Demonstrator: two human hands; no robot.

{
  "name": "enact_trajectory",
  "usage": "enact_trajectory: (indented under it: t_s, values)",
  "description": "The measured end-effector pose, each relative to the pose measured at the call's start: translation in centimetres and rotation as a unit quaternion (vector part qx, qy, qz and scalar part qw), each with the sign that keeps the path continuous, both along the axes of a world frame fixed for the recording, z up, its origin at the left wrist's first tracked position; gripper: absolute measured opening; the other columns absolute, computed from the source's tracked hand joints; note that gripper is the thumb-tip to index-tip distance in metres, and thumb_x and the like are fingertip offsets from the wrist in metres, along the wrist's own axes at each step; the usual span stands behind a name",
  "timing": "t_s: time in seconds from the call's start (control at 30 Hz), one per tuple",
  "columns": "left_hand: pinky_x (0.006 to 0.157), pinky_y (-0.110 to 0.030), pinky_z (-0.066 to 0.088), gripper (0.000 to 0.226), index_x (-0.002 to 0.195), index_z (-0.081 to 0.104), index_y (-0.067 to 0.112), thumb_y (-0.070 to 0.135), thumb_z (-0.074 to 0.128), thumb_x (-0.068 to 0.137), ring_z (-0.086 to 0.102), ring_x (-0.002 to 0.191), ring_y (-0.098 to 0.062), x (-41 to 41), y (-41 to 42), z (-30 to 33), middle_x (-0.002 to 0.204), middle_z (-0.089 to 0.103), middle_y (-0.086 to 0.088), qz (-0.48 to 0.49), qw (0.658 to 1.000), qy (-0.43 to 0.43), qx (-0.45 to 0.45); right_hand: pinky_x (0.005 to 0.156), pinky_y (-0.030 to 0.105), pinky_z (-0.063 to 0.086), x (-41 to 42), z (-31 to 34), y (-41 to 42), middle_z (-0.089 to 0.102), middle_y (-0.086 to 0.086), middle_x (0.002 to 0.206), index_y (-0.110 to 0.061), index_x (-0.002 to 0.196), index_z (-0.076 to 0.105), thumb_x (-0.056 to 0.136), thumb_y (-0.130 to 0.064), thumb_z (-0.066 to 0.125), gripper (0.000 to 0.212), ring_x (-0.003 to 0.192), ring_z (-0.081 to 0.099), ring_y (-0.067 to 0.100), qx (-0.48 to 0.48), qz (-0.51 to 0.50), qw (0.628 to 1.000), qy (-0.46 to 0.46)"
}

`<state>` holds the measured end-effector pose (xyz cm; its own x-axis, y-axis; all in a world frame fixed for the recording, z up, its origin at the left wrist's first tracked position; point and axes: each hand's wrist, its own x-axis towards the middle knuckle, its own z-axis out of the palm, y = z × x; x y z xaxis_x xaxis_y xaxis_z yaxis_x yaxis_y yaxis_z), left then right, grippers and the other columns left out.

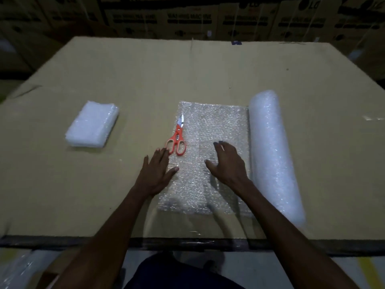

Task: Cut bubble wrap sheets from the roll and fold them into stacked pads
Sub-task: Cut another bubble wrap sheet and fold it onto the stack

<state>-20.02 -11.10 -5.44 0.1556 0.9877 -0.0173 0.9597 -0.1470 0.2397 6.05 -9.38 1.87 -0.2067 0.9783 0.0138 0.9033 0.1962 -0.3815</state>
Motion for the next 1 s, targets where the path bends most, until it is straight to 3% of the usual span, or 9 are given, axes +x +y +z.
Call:
enact_trajectory:
  t_s: [0.13,0.23,0.4,0.53,0.63,0.77,0.83,0.9,1.0]
  values:
    - [0.115,-0.06,0.021,0.104,0.156,0.026,0.006,0.079,-0.004,0.088,0.019,0.151,-0.031,-3.1,0.3,-0.2,0.163,0.024,-0.012,0.009,1.0,0.008,-0.002,0.098,0.04,0.045,-4.0,-0.8,1.0,0.059,0.013,0.139,-0.009,0.141,0.056,0.097,-0.039,0.065,0.054,0.127,0.054,0.031,-0.021,-0.018,0.998,0.06]
    - [0.113,-0.061,0.024,0.102,0.154,0.03,0.004,0.077,-0.002,0.091,0.024,0.15,-0.033,-5.0,1.1,-0.5,0.162,0.027,-0.014,-0.003,1.0,0.011,-0.007,0.084,0.035,0.045,-7.6,-1.1,2.6,0.071,0.012,0.119,-0.008,0.121,0.069,0.094,-0.035,0.068,0.037,0.107,0.065,0.03,-0.033,-0.045,0.993,0.1]
    - [0.119,-0.056,0.01,0.108,0.159,0.016,0.009,0.082,-0.009,0.083,0.009,0.154,-0.027,-6.8,2.7,-1.3,0.167,0.014,-0.009,-0.036,0.999,-0.002,-0.018,0.074,0.037,0.046,-13.2,-1.7,5.1,0.074,0.017,0.096,-0.006,0.092,0.073,0.09,-0.03,0.069,0.025,0.093,0.067,0.038,-0.027,-0.114,0.986,0.117]
    - [0.121,-0.055,0.005,0.112,0.16,0.012,0.01,0.084,-0.013,0.079,0.003,0.154,-0.023,-7.8,3.9,-1.6,0.167,0.01,-0.007,-0.06,0.998,-0.01,-0.022,0.079,0.038,0.051,-16.0,-2.3,6.6,0.072,0.019,0.105,-0.005,0.103,0.07,0.087,-0.041,0.073,0.039,0.099,0.068,0.039,-0.055,-0.172,0.981,0.069]
    - [0.121,-0.054,0.003,0.113,0.16,0.009,0.012,0.084,-0.016,0.076,0.0,0.154,-0.021,-8.2,4.5,-1.7,0.168,0.007,-0.005,-0.077,0.997,-0.002,-0.027,0.085,0.039,0.052,-16.6,-2.2,7.2,0.069,0.02,0.115,-0.003,0.111,0.067,0.086,-0.036,0.076,0.043,0.108,0.067,0.039,-0.07,-0.195,0.977,0.053]
    - [0.121,-0.054,0.003,0.11,0.16,0.009,0.012,0.083,-0.015,0.079,0.0,0.154,-0.021,-8.6,4.9,-1.5,0.168,0.007,-0.004,-0.105,0.994,-0.004,-0.031,0.074,0.037,0.051,-15.9,-2.0,8.6,0.073,0.02,0.1,0.001,0.096,0.07,0.078,-0.036,0.082,0.043,0.095,0.07,0.036,-0.085,-0.226,0.965,0.1]
    - [0.121,-0.055,0.006,0.104,0.159,0.013,0.011,0.08,-0.008,0.084,0.003,0.154,-0.023,-8.7,5.1,-1.5,0.167,0.011,-0.006,-0.118,0.993,-0.008,-0.016,0.067,0.035,0.05,-14.7,-2.0,8.8,0.074,0.016,0.079,-0.001,0.077,0.073,0.074,-0.038,0.084,0.038,0.075,0.071,0.03,-0.092,-0.27,0.942,0.178]
    - [0.12,-0.056,0.008,0.096,0.159,0.016,0.009,0.075,0.001,0.09,0.005,0.154,-0.024,-8.5,5.2,-1.4,0.166,0.014,-0.006,-0.123,0.992,-0.011,-0.001,0.063,0.036,0.051,-13.2,-1.7,8.3,0.071,0.015,0.068,-0.002,0.067,0.071,0.072,-0.024,0.085,0.027,0.059,0.065,0.025,-0.114,-0.301,0.88,0.349]
    - [0.121,-0.055,0.007,0.09,0.159,0.015,0.01,0.072,0.006,0.093,0.004,0.154,-0.022,-7.4,5.1,-1.0,0.167,0.014,-0.006,-0.132,0.991,-0.014,0.009,0.061,0.033,0.054,-11.2,-1.1,7.2,0.066,0.02,0.078,0.001,0.084,0.07,0.081,-0.009,0.083,0.017,0.066,0.061,0.025,-0.167,-0.285,0.781,0.529]
